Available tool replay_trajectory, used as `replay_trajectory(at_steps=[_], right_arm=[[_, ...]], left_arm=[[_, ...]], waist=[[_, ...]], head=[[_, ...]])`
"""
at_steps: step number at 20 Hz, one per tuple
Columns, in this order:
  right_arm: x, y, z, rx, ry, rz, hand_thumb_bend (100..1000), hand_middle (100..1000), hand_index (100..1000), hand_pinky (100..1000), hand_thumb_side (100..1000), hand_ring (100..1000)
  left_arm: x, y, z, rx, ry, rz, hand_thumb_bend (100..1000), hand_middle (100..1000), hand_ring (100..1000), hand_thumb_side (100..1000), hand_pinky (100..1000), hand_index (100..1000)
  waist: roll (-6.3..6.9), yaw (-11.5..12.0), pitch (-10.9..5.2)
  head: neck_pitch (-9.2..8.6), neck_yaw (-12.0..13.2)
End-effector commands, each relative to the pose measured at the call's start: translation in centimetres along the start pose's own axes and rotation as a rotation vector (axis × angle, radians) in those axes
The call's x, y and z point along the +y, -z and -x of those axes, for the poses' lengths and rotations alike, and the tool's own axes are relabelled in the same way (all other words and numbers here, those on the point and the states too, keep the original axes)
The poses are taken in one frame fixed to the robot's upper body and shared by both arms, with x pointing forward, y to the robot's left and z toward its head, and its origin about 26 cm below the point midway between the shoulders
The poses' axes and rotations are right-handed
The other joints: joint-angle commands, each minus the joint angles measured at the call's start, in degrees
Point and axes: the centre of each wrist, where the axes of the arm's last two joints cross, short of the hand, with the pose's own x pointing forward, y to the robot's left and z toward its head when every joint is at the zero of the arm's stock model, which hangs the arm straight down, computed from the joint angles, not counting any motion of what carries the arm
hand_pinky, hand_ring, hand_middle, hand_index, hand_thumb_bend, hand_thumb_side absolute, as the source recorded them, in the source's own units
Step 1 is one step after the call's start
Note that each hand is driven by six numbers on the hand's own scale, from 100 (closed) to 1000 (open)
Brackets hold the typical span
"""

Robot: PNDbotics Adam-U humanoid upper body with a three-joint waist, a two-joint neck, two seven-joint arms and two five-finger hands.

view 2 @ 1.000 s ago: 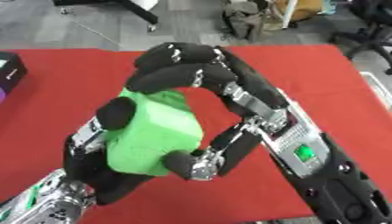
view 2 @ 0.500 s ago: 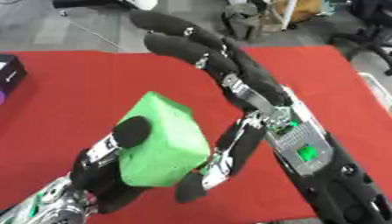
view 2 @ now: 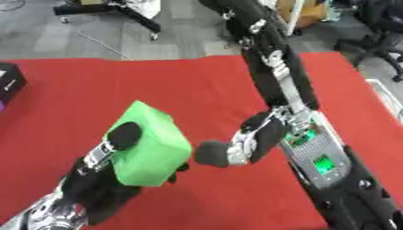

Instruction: Pick up the objects with one hand, pass them to the other hand, and then place them into the box on the other side of the table.

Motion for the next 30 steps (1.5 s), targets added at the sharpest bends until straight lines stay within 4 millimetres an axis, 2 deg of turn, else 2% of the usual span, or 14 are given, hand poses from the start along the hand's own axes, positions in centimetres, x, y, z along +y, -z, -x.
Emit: replay_trajectory(at_steps=[1,5,8,12,16,20,21,22,23,24,25,26,27,30], right_arm=[[-2.2,-0.6,-0.3,0.044,-0.073,0.01,493,919,983,961,528,927],[-3.5,-2.6,-0.6,0.148,-0.155,0.008,461,907,982,978,534,914],[-3.8,-3.8,-0.9,0.201,-0.19,0.002,447,902,983,987,542,910],[-3.6,-5.1,-1.2,0.249,-0.21,-0.023,423,899,985,999,555,908],[-3.5,-6.0,-1.5,0.282,-0.216,-0.047,410,893,984,1000,566,905],[-3.4,-6.8,-1.8,0.31,-0.219,-0.073,397,890,984,1000,581,905],[-3.3,-7.0,-1.8,0.317,-0.219,-0.079,396,888,984,1000,584,904],[-3.3,-7.2,-1.8,0.324,-0.219,-0.084,396,887,983,1000,585,903],[-3.3,-7.4,-1.9,0.329,-0.22,-0.089,396,886,983,1000,589,902],[-3.3,-7.6,-1.9,0.336,-0.221,-0.096,396,885,983,1000,590,902],[-3.3,-7.8,-1.9,0.343,-0.221,-0.103,395,885,983,1000,591,902],[-3.2,-8.0,-2.0,0.351,-0.222,-0.108,395,884,983,1000,592,902],[-3.2,-8.3,-2.0,0.359,-0.223,-0.111,394,883,983,1000,592,901],[-3.2,-8.7,-2.1,0.377,-0.225,-0.118,391,883,983,1000,596,900]], left_arm=[[4.0,-1.9,-2.4,-0.046,0.182,-0.3,150,355,509,492,883,369],[9.1,-5.1,-5.1,0.001,0.465,-0.823,165,391,551,427,867,359],[13.3,-6.7,-7.5,0.058,0.685,-1.162,172,405,567,369,847,362],[19.5,-9.1,-10.1,0.31,1.113,-1.589,413,429,570,208,756,428],[25.5,-12.4,-10.5,0.513,1.301,-1.878,468,432,565,159,726,461],[29.7,-16.7,-12.0,0.647,1.278,-2.09,409,454,598,181,740,460],[30.5,-17.9,-12.3,0.679,1.248,-2.132,431,477,631,214,757,488],[31.1,-19.0,-12.3,0.717,1.217,-2.164,540,575,732,314,800,592],[31.6,-19.9,-12.1,0.755,1.188,-2.18,680,768,851,482,882,728],[31.9,-20.5,-11.9,0.782,1.162,-2.185,756,828,890,656,904,758],[31.9,-20.8,-12.0,0.787,1.152,-2.189,793,855,908,732,917,771],[31.8,-20.8,-12.4,0.77,1.162,-2.194,838,905,946,875,946,796],[31.5,-20.6,-13.0,0.741,1.183,-2.2,840,928,963,920,963,804],[30.5,-20.0,-14.4,0.655,1.23,-2.204,827,953,980,906,976,805]], waist=[[0.5,-0.46,-1.25],[1.27,-1.52,-1.66],[1.52,-2.11,-1.79],[1.44,-3.23,-1.82],[1.46,-4.48,-1.58],[1.45,-6.28,-0.67],[1.43,-6.76,-0.49],[1.41,-7.24,-0.32],[1.4,-7.66,-0.2],[1.39,-8.0,-0.14],[1.37,-8.19,-0.15],[1.37,-8.28,-0.19],[1.36,-8.29,-0.25],[1.44,-8.13,-0.53]], head=[[-2.66,5.76],[-5.5,20.39],[-6.38,26.78],[-7.02,29.63],[-7.2,29.65],[-8.51,28.41],[-8.69,28.24],[-8.89,28.15],[-9.05,28.14],[-9.07,28.13],[-9.02,28.15],[-8.95,28.22],[-8.88,28.25],[-8.55,28.06]])
